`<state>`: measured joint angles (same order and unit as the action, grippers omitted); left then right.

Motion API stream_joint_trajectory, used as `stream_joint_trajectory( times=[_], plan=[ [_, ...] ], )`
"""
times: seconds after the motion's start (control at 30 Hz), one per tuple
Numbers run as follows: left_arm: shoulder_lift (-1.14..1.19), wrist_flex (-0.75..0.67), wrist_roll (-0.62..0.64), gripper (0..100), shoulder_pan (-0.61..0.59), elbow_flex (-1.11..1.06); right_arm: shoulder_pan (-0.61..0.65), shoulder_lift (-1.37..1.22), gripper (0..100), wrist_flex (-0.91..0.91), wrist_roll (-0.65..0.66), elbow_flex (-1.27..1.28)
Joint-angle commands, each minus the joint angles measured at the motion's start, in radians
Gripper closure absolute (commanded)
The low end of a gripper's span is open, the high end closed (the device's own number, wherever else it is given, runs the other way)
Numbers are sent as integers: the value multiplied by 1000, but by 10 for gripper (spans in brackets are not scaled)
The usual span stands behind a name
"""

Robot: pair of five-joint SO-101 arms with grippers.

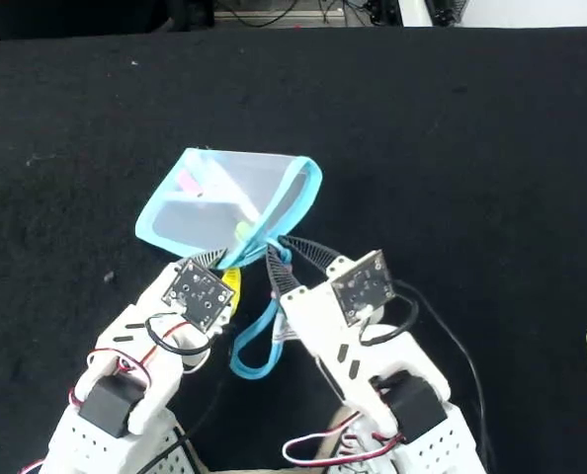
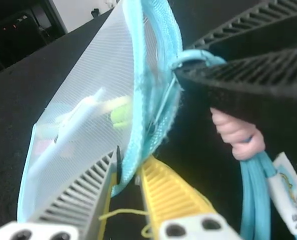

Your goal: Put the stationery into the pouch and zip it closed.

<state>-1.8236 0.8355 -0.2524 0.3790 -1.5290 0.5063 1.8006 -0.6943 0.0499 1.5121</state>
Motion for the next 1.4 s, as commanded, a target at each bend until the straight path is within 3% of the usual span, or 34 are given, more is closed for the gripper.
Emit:
stream_joint_trajectory(
  times=[0.0, 0.23, 0.5, 0.73, 1.17, 1.37],
  plan=[
    [9, 2, 5, 970, -1, 8, -81, 102, 988, 43, -9, -21],
    [9, 2, 6, 970, -1, 8, -218, 97, 988, 150, -11, 22],
    [9, 31, 6, 970, -1, 24, -239, 97, 988, 305, -5, 125],
    [9, 57, 6, 970, -1, 44, -359, 96, 988, 376, -11, 136],
    [9, 58, 6, 970, -2, 56, -416, 93, 988, 465, -12, 173],
    [9, 183, 2, 970, 8, 168, -417, 93, 988, 457, -11, 173]
  ],
)
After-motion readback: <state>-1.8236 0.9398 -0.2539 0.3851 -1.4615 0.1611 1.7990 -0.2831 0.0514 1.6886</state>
